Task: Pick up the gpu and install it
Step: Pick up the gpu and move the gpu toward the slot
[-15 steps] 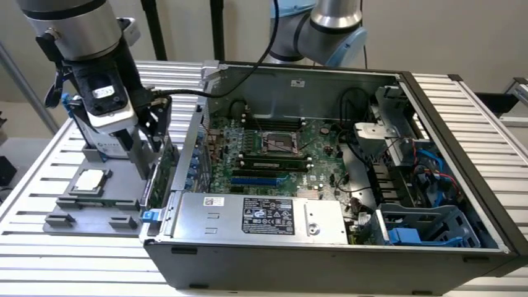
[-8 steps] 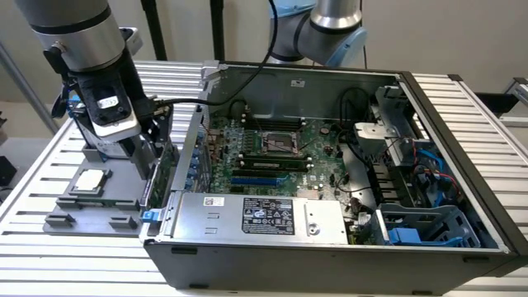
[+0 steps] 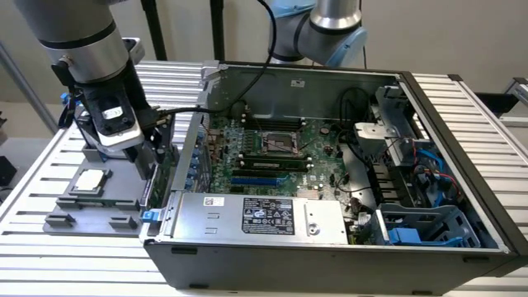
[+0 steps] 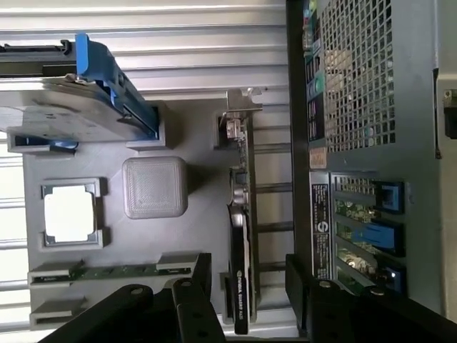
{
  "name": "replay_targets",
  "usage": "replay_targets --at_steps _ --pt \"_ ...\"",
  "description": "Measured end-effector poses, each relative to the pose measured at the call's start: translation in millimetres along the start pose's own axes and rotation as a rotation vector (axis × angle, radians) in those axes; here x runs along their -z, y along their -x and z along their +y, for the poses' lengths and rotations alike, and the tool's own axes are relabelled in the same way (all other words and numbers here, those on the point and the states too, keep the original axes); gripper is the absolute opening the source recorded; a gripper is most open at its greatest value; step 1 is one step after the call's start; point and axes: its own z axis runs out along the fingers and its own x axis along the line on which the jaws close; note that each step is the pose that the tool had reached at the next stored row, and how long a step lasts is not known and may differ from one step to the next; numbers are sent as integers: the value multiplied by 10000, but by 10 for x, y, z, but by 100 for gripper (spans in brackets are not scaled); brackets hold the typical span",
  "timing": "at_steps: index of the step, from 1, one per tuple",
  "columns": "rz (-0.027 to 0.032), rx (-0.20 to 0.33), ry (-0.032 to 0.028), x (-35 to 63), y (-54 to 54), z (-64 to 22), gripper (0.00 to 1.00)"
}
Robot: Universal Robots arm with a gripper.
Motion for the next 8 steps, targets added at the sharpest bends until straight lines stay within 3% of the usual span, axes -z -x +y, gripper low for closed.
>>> replay_targets --at_steps 8 --pt "0 0 0 -145 -10 -8 100"
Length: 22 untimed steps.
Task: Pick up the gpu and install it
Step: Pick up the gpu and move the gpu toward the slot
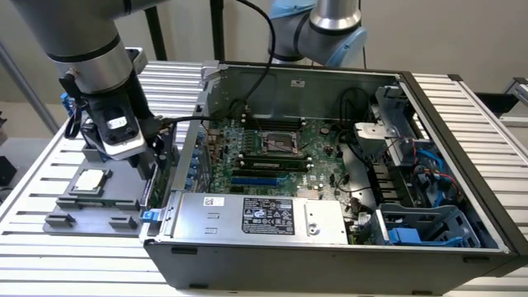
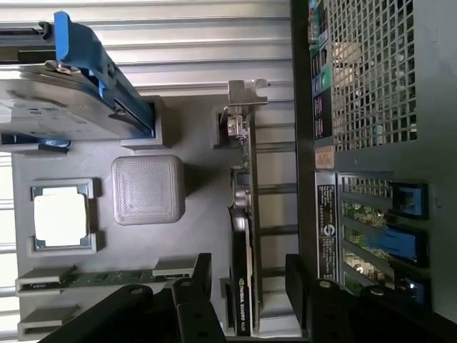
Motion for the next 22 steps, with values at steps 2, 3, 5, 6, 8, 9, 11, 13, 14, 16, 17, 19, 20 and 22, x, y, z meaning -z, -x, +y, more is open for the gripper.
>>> replay_targets --at_steps 2,3,5,6,8,9,11,13,14,16,17,19,20,22 --pt "0 -1 -1 -36 -2 -2 100" --pt "0 -1 -1 -55 -4 -3 100" --pt "-1 0 0 -91 -6 -5 100" --pt "0 -1 -1 -108 -7 -6 100" --pt "1 0 -1 -145 -9 -8 100" --pt "0 -1 -1 -163 -11 -8 100" --pt "0 -2 0 -199 -14 -6 100" --pt "0 -1 0 -236 -17 -1 100" --pt "1 0 -1 -254 -20 2 100" --pt "0 -1 0 -290 -27 9 100" --pt "0 -2 -1 -300 -31 15 100" --pt "1 -5 -2 -308 -38 30 100" --pt "-1 -6 0 -310 -40 38 100" --pt "-1 -8 0 -313 -45 52 100"
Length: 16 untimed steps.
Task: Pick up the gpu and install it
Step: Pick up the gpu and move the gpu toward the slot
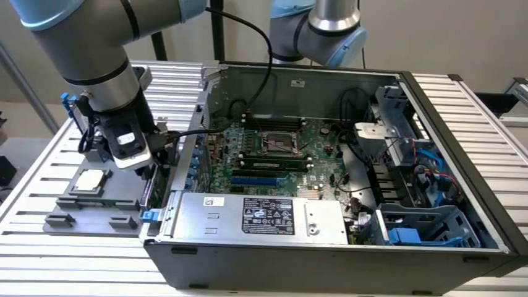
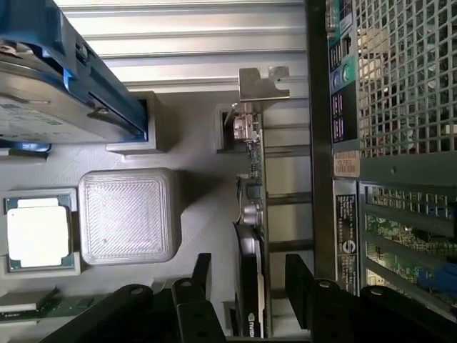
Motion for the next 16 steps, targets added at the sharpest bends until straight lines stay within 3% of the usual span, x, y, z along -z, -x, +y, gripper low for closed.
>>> replay_targets --at_steps 16 --pt "-15 -1 1 -27 8 12 100"
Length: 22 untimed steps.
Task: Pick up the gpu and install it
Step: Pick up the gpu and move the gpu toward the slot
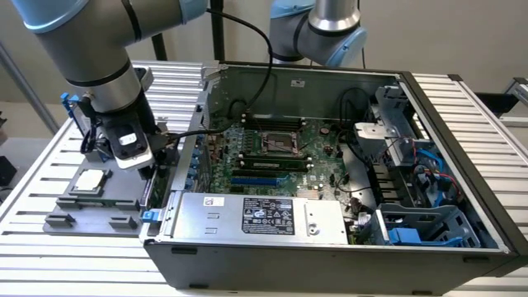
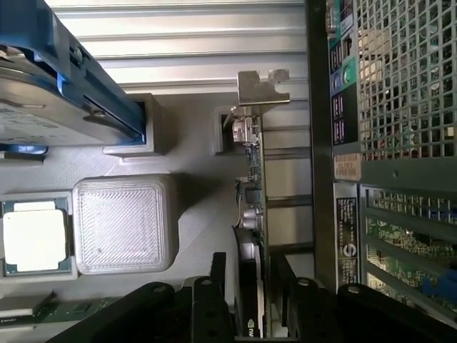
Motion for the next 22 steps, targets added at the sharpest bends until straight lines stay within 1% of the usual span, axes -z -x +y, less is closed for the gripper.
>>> replay_targets --at_steps 3,4,16,22 --pt "0 2 0 -4 4 7 100" --pt "0 1 -1 -5 5 9 0" --pt "0 2 -1 -12 7 13 0" --pt "3 64 3 -6 -75 8 0"
